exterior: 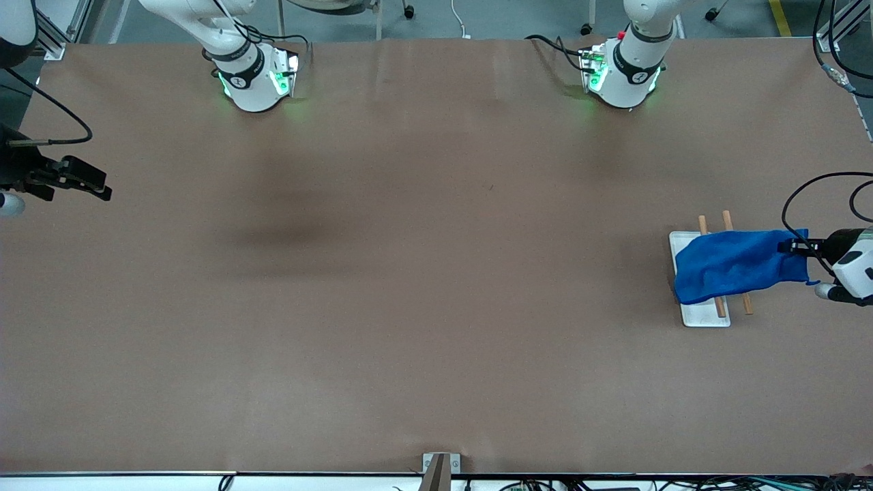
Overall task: Right arm passes towel to left arm to hang
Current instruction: 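Drape the towel over the two dowels with the left gripper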
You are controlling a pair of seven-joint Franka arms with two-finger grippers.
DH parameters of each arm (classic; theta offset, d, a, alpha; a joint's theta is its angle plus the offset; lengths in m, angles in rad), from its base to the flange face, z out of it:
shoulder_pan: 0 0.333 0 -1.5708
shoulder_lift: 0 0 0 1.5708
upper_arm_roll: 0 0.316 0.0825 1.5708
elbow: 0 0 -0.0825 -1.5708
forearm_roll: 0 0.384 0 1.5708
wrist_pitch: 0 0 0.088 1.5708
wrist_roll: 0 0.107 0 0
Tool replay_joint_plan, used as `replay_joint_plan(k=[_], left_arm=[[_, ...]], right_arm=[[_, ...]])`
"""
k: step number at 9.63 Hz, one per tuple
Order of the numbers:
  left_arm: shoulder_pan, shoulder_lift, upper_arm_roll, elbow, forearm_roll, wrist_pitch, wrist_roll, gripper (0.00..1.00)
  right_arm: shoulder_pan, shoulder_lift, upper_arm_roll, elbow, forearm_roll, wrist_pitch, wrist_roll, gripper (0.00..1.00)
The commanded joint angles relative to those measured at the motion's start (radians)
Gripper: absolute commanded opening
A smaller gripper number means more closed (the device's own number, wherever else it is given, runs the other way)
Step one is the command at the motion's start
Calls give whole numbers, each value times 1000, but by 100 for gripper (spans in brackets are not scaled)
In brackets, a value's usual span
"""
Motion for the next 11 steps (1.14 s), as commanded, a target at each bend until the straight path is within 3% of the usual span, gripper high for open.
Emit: replay_joint_plan(k=[1, 5, 7, 10, 11], left_arm=[[12, 26, 0, -10, 3, 35, 15, 19], [39, 34, 2, 4, 3, 41, 64, 14], [42, 42, 3, 4, 3, 42, 68, 1], [63, 56, 3, 4, 4, 84, 121, 1], [62, 56, 3, 4, 6, 84, 123, 13]], right_arm=[[-10, -15, 9, -9, -1, -3, -7, 100], [-9, -15, 9, -9, -1, -6, -7, 100], [-10, -15, 9, -9, -1, -6, -6, 100], [-9, -15, 9, -9, 0, -6, -6, 100], [-10, -15, 9, -9, 0, -6, -6, 100]])
